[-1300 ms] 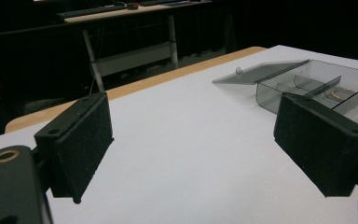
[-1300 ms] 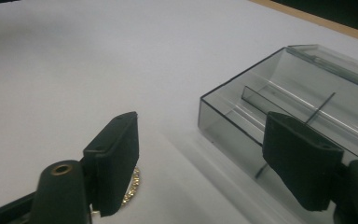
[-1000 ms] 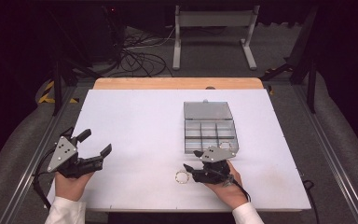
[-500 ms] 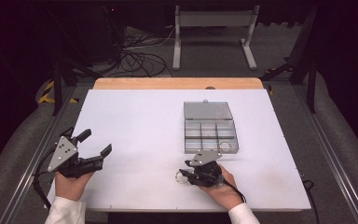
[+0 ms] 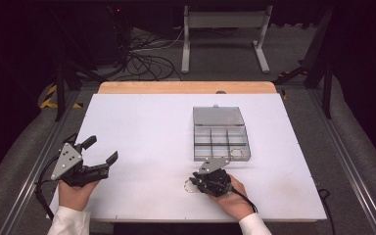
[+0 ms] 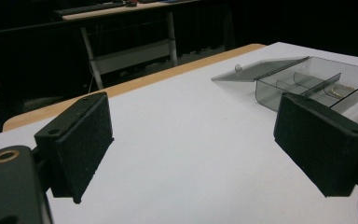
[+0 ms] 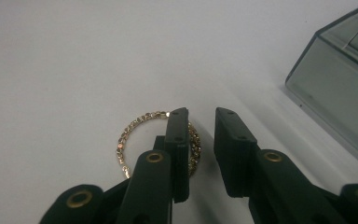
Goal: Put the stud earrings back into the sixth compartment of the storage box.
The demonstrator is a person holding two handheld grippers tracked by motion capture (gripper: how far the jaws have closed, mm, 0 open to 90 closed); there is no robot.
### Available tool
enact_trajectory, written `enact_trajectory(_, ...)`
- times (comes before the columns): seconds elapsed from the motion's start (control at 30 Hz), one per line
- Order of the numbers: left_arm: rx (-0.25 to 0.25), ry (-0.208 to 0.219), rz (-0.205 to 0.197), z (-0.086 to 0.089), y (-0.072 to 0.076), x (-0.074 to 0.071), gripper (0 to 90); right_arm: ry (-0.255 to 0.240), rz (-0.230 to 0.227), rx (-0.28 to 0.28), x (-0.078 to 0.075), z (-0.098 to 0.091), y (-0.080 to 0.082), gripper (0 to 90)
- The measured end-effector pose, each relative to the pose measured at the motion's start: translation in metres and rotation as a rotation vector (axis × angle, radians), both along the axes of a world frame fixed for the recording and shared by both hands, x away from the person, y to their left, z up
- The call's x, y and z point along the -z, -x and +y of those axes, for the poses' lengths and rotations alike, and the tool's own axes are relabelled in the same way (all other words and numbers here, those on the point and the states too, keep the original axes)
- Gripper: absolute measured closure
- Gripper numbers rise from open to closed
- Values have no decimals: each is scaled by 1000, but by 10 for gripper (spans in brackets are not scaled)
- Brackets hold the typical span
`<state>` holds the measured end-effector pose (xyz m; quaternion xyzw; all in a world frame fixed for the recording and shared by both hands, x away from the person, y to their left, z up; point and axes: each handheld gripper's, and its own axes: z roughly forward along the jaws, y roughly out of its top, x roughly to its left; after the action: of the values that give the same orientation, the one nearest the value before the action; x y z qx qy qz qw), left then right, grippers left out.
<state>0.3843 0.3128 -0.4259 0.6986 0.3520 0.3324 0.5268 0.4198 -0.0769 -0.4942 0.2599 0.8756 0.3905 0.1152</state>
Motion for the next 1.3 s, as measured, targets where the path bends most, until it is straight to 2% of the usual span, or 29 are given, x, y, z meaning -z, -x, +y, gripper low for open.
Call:
enact_trajectory(0.13, 7, -1, 4, -3, 0, 0, 121, -4, 11, 5, 0, 0, -1, 789)
enact_trajectory(0.4, 6, -5, 2, -3, 0, 0, 121, 9, -1, 16, 0, 3, 1, 867)
enact_trajectory(0.57, 6, -7, 3, -3, 0, 0, 121, 17, -14, 16, 0, 3, 2, 870)
enact_trajectory(0.63, 5, -9, 2, -3, 0, 0, 121, 6, 7, 15, -1, 2, 0, 873)
enact_trajectory(0.77, -1, -5, 2, 0, 0, 1, 121, 0, 12, 12, -1, 1, -1, 874)
enact_trajectory(1.3, 0, -7, 3, 0, -1, 1, 122, -53, -31, 43, -10, -7, -1, 873)
